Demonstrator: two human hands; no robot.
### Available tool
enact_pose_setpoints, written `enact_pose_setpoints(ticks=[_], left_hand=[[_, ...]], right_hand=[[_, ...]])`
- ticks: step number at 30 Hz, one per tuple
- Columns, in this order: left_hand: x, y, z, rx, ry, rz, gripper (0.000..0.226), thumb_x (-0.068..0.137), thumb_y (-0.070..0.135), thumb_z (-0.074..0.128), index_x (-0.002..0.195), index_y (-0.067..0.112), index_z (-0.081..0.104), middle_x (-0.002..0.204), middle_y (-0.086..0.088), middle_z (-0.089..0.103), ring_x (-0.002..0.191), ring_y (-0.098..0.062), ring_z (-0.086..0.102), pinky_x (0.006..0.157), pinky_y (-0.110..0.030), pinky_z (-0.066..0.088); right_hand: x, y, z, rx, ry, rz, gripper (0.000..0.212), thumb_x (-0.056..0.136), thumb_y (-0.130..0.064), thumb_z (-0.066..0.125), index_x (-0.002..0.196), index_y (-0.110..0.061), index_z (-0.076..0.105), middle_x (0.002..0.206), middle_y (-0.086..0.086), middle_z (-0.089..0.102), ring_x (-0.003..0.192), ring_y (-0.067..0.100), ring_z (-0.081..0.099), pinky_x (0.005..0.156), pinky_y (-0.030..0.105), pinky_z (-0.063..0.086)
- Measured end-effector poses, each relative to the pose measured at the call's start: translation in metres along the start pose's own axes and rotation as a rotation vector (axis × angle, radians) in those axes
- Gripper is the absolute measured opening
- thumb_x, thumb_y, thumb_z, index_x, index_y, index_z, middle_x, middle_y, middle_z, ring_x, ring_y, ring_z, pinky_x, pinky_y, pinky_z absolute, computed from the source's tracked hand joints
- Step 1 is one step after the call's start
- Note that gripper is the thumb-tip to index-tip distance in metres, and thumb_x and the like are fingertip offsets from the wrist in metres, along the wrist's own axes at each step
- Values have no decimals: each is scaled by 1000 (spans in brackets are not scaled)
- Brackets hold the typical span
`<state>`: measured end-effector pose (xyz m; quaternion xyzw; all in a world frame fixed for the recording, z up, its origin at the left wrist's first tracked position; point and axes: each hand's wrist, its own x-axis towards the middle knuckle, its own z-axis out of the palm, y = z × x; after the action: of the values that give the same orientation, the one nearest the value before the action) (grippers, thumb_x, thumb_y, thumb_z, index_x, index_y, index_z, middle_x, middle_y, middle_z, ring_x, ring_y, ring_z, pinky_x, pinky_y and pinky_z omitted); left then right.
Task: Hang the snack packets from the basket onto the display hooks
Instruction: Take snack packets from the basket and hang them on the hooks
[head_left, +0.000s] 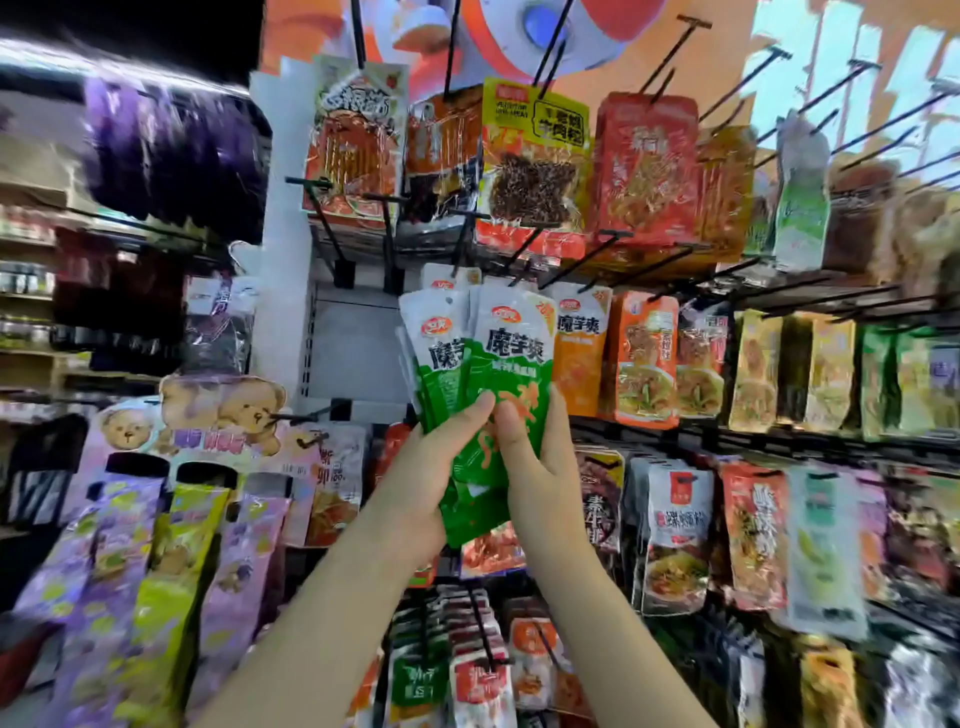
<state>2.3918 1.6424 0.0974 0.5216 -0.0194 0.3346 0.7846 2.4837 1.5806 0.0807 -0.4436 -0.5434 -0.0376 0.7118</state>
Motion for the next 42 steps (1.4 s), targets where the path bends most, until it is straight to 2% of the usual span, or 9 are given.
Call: enact_pose_setpoints(ticks=[6, 16, 21, 27, 28, 30, 31, 32, 42], left_hand=[[10, 6, -23, 78, 89, 84, 58, 72, 30, 77, 127, 16, 68, 120, -17, 72, 109, -40, 70, 97, -58, 52], [21, 24, -42, 335, 391, 230, 72, 58, 39, 95, 119, 22, 62, 115, -7, 73, 106, -33, 70, 96, -58, 53], [21, 48, -35, 380, 382, 323, 76, 59, 45, 91, 123, 21, 58, 117, 0, 70, 113, -25, 65, 98, -51, 51], [14, 66, -41, 269, 336, 418, 25, 88, 17, 76, 86, 33, 56, 77, 18, 71, 90, -11, 66, 96, -49, 52], [13, 67, -43, 260, 334, 423, 28, 89, 16, 75, 84, 33, 53, 70, 21, 69, 84, -6, 65, 96, -47, 52], [10, 69, -39, 265, 327, 406, 32, 92, 14, 71, 80, 33, 47, 57, 25, 64, 65, 8, 60, 83, -32, 53], [9, 70, -38, 278, 330, 415, 34, 93, 13, 69, 79, 32, 45, 55, 25, 62, 56, 13, 56, 72, -23, 52], [9, 69, -40, 278, 326, 424, 35, 94, 13, 68, 79, 32, 43, 59, 24, 62, 53, 14, 54, 62, -20, 51], [6, 75, -56, 178, 283, 357, 75, 53, 42, 93, 120, 32, 61, 122, -2, 70, 122, -33, 61, 104, -62, 46]], right_hand=[[15, 12, 1, -169, 12, -55, 39, 89, -46, 67, 126, -53, 55, 125, -8, 58, 118, 10, 58, 100, 43, 51], [64, -8, -16, -173, -276, -7, 83, 89, -4, 73, 148, -38, 26, 122, -25, 41, 92, -32, 47, 72, 1, 46], [82, -25, -9, -190, -218, -191, 72, 94, 3, 61, 150, -36, 38, 143, -36, 31, 130, 20, 39, 93, 17, 50], [105, -35, -6, -157, -232, -129, 68, 91, 9, 58, 144, -32, 45, 139, -25, 39, 106, -21, 40, 66, 7, 47], [108, -34, -3, -152, -231, -114, 66, 91, 8, 59, 143, -31, 46, 140, -22, 40, 95, 1, 14, 64, 10, 48], [112, -29, 2, -152, -200, -117, 58, 92, 2, 63, 140, -27, 50, 139, -20, 44, 96, -12, 24, 71, 6, 48], [115, -27, 4, -180, -164, -132, 53, 93, -4, 67, 139, -25, 52, 134, -24, 47, 117, 17, 18, 83, 7, 48], [117, -26, 7, -226, -132, -151, 50, 93, -11, 70, 139, -25, 54, 129, -29, 48, 117, -21, 47, 96, 13, 43], [133, -19, 14, -344, -130, -172, 47, 95, -25, 69, 138, -28, 51, 145, -15, 48, 132, 2, 37, 106, 21, 36]])
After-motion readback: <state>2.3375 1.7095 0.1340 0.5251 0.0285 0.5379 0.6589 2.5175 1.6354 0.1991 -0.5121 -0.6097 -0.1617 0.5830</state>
